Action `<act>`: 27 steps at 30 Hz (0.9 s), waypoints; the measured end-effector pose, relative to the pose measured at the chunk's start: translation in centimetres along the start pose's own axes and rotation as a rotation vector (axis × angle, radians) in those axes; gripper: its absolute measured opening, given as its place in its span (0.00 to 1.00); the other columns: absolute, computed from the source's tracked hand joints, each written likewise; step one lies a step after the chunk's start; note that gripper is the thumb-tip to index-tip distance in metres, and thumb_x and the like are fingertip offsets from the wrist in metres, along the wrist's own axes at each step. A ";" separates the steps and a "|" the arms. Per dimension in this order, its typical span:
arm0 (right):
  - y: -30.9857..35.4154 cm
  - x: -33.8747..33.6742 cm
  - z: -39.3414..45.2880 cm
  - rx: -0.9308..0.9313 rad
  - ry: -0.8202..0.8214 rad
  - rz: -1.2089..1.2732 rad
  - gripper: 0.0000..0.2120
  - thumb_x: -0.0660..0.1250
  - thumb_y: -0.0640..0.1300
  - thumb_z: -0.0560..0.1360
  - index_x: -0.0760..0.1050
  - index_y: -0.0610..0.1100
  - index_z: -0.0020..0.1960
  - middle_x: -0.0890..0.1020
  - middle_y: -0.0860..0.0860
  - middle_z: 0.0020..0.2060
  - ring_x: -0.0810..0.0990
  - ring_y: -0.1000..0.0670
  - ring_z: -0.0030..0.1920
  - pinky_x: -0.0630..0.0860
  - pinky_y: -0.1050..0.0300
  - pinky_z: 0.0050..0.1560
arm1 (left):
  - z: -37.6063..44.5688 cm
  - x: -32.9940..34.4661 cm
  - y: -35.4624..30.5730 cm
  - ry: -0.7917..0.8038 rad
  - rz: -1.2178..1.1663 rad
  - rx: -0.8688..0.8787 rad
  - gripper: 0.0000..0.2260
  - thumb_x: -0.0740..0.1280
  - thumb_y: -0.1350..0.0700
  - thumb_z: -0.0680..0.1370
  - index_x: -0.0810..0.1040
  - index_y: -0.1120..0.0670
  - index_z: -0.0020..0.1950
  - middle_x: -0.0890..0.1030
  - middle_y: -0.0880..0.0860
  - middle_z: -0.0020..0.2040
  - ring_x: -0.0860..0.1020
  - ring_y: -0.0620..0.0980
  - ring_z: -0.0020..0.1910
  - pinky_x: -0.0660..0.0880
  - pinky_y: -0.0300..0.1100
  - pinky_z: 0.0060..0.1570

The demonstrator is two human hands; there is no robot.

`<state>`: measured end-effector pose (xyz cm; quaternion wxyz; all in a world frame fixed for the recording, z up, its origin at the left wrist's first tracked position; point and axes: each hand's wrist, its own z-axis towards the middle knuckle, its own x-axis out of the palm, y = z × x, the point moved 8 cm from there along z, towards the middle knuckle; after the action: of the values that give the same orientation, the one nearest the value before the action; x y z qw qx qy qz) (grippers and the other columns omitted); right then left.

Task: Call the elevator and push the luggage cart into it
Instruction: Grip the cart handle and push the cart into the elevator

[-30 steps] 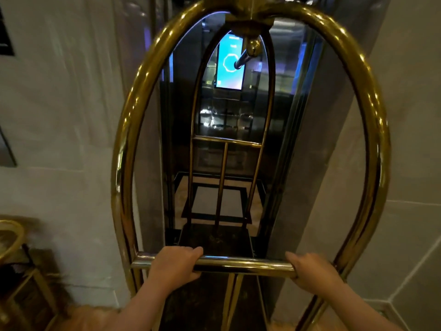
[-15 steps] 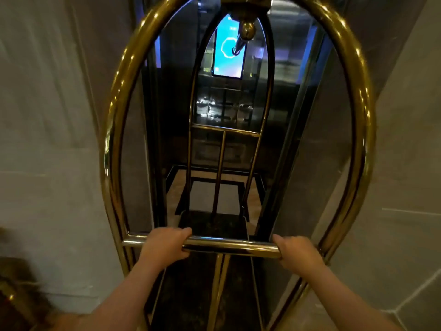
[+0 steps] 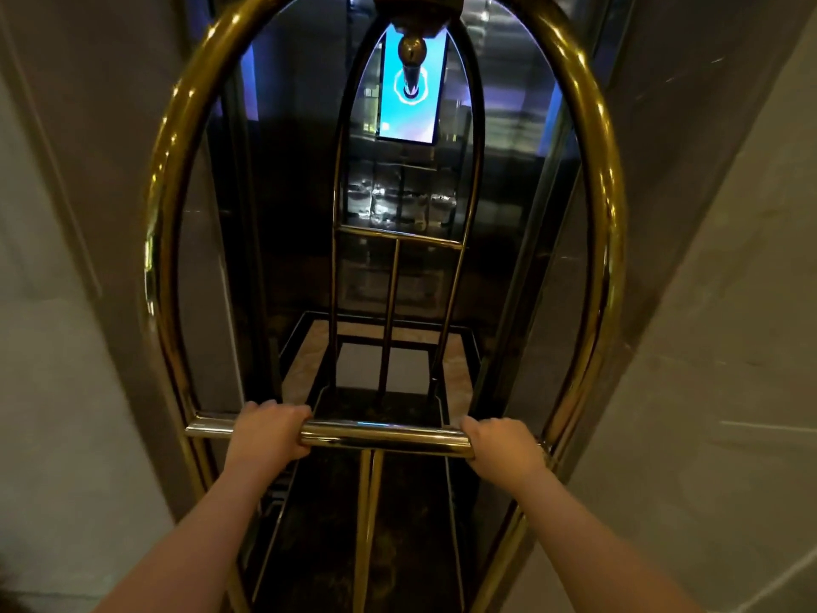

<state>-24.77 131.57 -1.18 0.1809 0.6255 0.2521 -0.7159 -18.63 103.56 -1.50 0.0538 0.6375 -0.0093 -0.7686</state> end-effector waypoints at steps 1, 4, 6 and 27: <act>-0.4 0.1 0.8 0.025 -0.007 0.012 0.09 0.64 0.48 0.75 0.69 0.51 0.54 0.80 0.52 0.41 0.79 0.49 0.37 0.71 0.55 0.33 | 1.0 0.2 0.3 -0.004 0.011 -0.014 0.08 0.69 0.45 0.72 0.74 0.41 0.49 0.80 0.43 0.46 0.76 0.45 0.48 0.70 0.45 0.53; -1.5 0.3 3.4 0.108 -0.013 0.031 0.09 0.66 0.45 0.74 0.70 0.51 0.53 0.80 0.52 0.41 0.79 0.49 0.38 0.71 0.55 0.34 | 4.0 0.9 0.9 0.034 0.030 -0.036 0.09 0.69 0.45 0.72 0.74 0.42 0.50 0.80 0.44 0.46 0.77 0.46 0.49 0.70 0.46 0.53; -2.4 0.5 5.2 0.152 -0.025 0.026 0.10 0.67 0.42 0.74 0.71 0.50 0.53 0.80 0.51 0.42 0.80 0.48 0.40 0.72 0.54 0.38 | 6.3 1.4 1.0 0.046 0.015 -0.032 0.08 0.69 0.46 0.73 0.74 0.43 0.50 0.79 0.45 0.47 0.76 0.47 0.50 0.70 0.47 0.55; -11.7 4.7 24.8 0.350 0.073 -0.006 0.09 0.66 0.39 0.73 0.73 0.50 0.51 0.76 0.53 0.39 0.77 0.48 0.43 0.69 0.47 0.52 | 26.6 5.5 2.9 0.028 0.043 -0.179 0.19 0.68 0.53 0.76 0.67 0.53 0.65 0.76 0.54 0.59 0.72 0.55 0.60 0.66 0.53 0.63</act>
<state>-52.13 126.77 -2.03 0.0579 0.6723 0.1321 -0.7261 -45.48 98.67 -1.68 0.1273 0.6403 0.0466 -0.7560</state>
